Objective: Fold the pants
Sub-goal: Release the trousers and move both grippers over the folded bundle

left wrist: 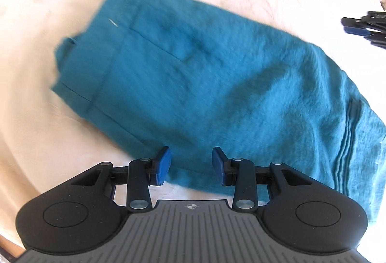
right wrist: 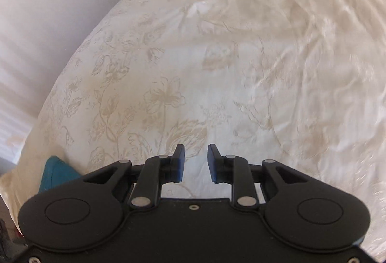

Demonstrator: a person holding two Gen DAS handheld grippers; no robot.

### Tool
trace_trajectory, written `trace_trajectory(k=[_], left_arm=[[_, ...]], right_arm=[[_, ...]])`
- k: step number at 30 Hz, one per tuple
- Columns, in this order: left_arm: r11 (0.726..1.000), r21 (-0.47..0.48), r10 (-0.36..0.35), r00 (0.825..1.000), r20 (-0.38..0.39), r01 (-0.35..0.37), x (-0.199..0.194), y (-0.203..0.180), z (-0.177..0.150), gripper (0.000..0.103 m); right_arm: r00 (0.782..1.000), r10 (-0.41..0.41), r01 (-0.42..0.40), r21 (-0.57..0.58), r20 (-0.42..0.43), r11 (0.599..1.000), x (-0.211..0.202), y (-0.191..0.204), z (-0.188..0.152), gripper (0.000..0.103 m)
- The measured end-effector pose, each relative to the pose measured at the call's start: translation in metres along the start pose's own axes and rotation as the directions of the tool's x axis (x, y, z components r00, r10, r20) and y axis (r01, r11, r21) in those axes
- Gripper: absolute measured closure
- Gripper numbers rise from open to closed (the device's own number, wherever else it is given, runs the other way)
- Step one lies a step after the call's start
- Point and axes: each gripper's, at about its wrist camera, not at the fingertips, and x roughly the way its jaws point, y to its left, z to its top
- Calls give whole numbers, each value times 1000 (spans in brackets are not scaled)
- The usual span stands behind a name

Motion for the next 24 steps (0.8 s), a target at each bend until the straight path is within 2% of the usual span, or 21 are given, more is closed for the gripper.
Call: trace_trajectory(k=[3,7,12,16,20,24], left_arm=[[1000,-14,7,999,42,-6,-15,8,0,66],[999,-49,-17,993,119,23,-36,22,-5,63],[999,-50,15,985,174,-7,-54,33,-17,44],[999,-33,-3,986,166,8,-52,41,-23,38],[1000,0,-29,989,143,30,-41,52,-19,38],[994,-73,-71,982,174,84,-32,73,-5,38]], right_arm=[[1000,29,-28,-88,7,996,-19,29,-22,70],[998,27,-37,-197,-52,980,-17,73,-76,70],[984,11,-49,-214,-176,976,1,103,-143,70],[962,-7,-49,-200,-273,979,16,122,-181,70],[970,-16,-27,-172,-244,985,3,138,-190,70],[979,-43,12,-155,-201,988,-11,152,-190,70]])
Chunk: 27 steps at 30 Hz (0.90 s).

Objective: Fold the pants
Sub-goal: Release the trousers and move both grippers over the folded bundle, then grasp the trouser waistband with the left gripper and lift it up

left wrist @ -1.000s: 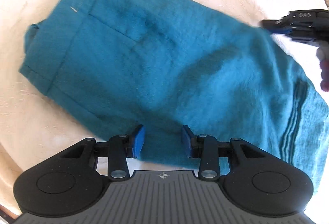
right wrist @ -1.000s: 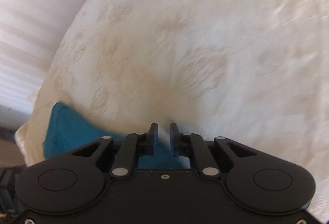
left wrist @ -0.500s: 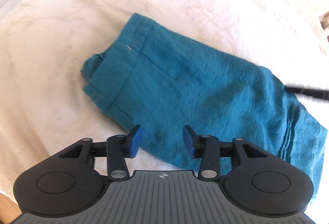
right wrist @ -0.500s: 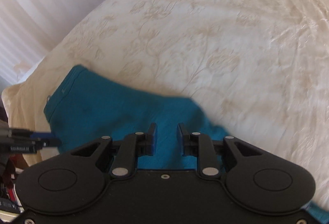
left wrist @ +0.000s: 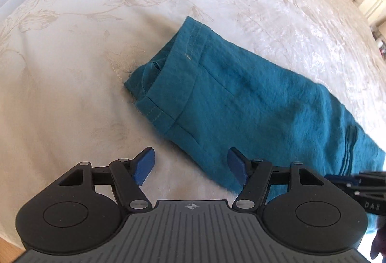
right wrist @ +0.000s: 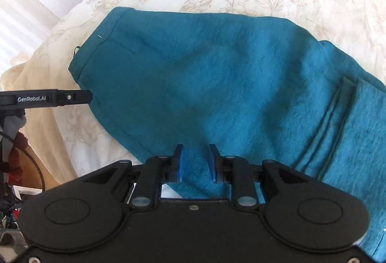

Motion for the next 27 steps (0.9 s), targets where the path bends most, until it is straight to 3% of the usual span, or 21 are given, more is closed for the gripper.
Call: trace_trajectory(k=[3,5,6,7,8,10,13,17,21,22,25,27], left_arm=[[997,-53,-60,998,23,61,6,11,11,38],[997,-46,-54,998,31,56,8,10,16,39],[999,-30,-39,998,44,40,7,8,17,43],[1000,-11,-19,998,60,20,5,5,18,59],[1000,13,14,997,73,-15,2,1,18,67],[994,83,60,994,96,-68,-3,-10,18,73],[977,199,48,989,139,-75,-11,-25,17,81],[932,350,12,975,223,-92,-24,-46,18,82],[915,382,1,947,323,-132,-37,-49,24,82],[925,358,15,953,302,-128,-30,-43,27,81],[961,257,76,990,122,-105,8,-14,30,77],[981,180,70,997,14,-71,26,7,27,77]], right_arm=[[999,-29,28,21,20,999,-6,9,0,70],[998,-50,48,36,31,998,-7,14,-2,70],[998,-57,56,45,36,997,-8,17,-2,70],[997,-64,62,54,42,997,-9,19,-2,70],[996,-71,68,62,47,996,-10,21,-3,70],[995,-80,76,78,56,994,-13,23,-3,70],[993,-94,86,110,66,990,-13,23,-5,70],[992,-106,96,141,68,985,-7,28,-6,70],[991,-112,99,160,68,982,-7,31,-7,70],[991,-112,99,164,71,981,-7,32,-8,70],[991,-112,98,171,74,980,-10,34,-9,70],[990,-113,98,173,80,980,-12,36,-9,70]])
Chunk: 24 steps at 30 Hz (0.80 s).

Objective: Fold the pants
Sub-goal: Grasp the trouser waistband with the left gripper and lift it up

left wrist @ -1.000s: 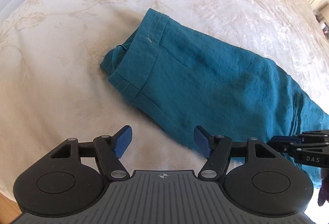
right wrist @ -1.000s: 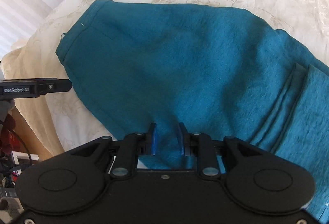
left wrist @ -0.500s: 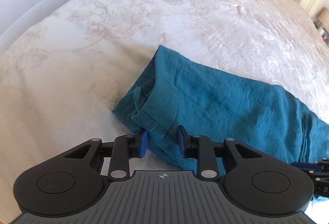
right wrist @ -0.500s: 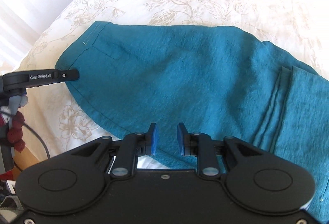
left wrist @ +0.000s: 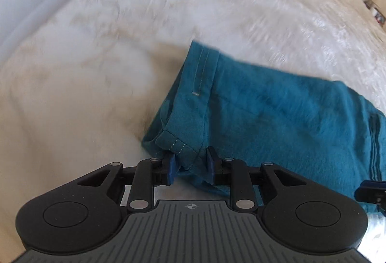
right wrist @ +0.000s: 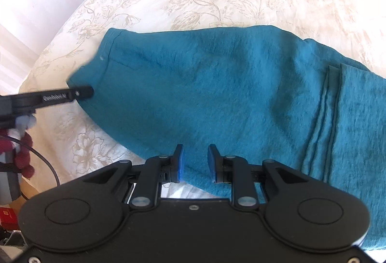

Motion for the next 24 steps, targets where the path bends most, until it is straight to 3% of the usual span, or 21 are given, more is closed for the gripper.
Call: trace_trajectory(k=[3,5,6,7,12,20,24], left_arm=[[990,-108,-92,996,18,94,-6,18,-5,65],[984,-109,-134,990,40,138,-19,22,-8,44],[983,-106,-143,989,48,147,-22,24,-10,27],[982,-105,-151,987,56,156,-27,26,-13,24],[976,-144,-167,986,3,165,-15,34,-26,24],[955,-196,-221,975,36,224,20,28,-1,19],[926,-276,-255,966,45,258,41,28,14,1]], right_arm=[[1000,2,-2,6,14,1000,-9,0,-1,70],[1000,4,-5,17,25,1000,-15,-2,-2,70],[1000,3,-4,23,28,1000,-17,-2,-4,70],[1000,1,-2,28,30,1000,-19,-2,-5,70],[999,-16,15,50,35,999,-24,-8,-9,70],[999,-37,34,80,31,996,-32,-10,-13,70],[998,-51,48,96,32,994,-37,-13,-15,70]])
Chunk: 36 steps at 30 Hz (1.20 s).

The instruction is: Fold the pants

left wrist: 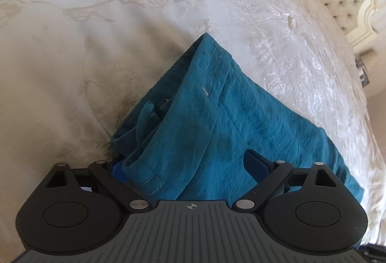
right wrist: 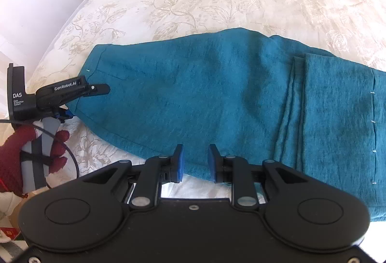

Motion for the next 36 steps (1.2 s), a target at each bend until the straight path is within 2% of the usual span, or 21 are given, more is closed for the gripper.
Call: trace_trajectory(k=[2,5,6,7,8,10,12,16,21,23,25,27,31,33,36], left_arm=[[1000,-21,-8,1000,7,8,8,-1,4,1],[999,-23,28,1000,9,-28,14,-6,6,2],[998,-32,51,999,17,-50,12,-8,5,8],[995,-43,94,995,24,-93,10,-10,3,17],[991,-45,128,991,27,-127,7,-12,3,31],[991,-30,132,991,31,-131,-1,-14,3,71],[997,-18,80,996,46,-79,-11,-17,3,84],[989,112,84,986,144,-100,-39,-53,4,87],[975,207,23,964,263,-80,-81,-113,-2,87],[965,249,7,952,305,-87,-96,-143,-10,87],[957,279,-19,944,329,-78,-107,-174,-21,87],[944,320,-40,938,346,-78,-113,-207,-35,87],[911,408,-98,931,351,-57,-112,-270,-71,87],[903,429,-130,935,329,-26,-100,-297,-88,87],[889,456,-169,952,257,35,-68,-333,-115,87]], right_arm=[[1000,-10,10,15,3,1000,-5,-3,-2,70],[1000,-25,25,43,6,999,-13,-11,-6,70],[999,-32,32,52,7,998,-15,-14,-7,70],[999,-38,37,61,9,997,-18,-17,-8,70],[999,-42,41,75,12,996,-21,-22,-10,70],[999,-50,48,101,17,994,-25,-31,-12,70],[999,-49,46,127,21,991,-28,-41,-14,70],[998,-58,53,147,33,988,-31,-63,-15,70],[999,-19,11,177,45,984,-24,-98,-11,70],[1000,6,-6,165,2,986,-7,-112,-10,70],[996,31,-19,148,-79,989,15,-127,-11,70],[990,50,-34,124,-131,992,27,-138,-12,72],[986,136,-128,81,-98,988,11,-158,-7,71],[987,144,-139,62,-72,988,-3,-177,-5,70],[989,141,-137,86,-37,987,-22,-213,-3,70]])
